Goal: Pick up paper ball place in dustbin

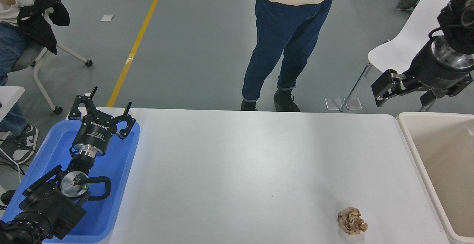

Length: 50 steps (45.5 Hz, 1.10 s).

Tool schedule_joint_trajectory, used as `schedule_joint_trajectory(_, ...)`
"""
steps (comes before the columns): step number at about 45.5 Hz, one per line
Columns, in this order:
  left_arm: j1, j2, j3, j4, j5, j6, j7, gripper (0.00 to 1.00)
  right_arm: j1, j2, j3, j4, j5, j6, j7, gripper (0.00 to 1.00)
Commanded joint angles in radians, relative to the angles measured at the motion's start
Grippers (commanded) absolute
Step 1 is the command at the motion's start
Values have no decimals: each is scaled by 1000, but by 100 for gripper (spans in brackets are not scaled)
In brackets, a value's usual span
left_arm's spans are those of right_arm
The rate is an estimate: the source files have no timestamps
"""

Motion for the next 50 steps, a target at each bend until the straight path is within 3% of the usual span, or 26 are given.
schedule_joint_trajectory(1, 0, 0, 2, 0, 2, 1, -3, 100, -10, -1, 1, -7, 2, 0, 0, 100)
schedule_joint_trajectory(50, 1, 3, 0, 1, 0, 0, -2, 100, 10, -10, 3, -7, 2, 0, 0, 100)
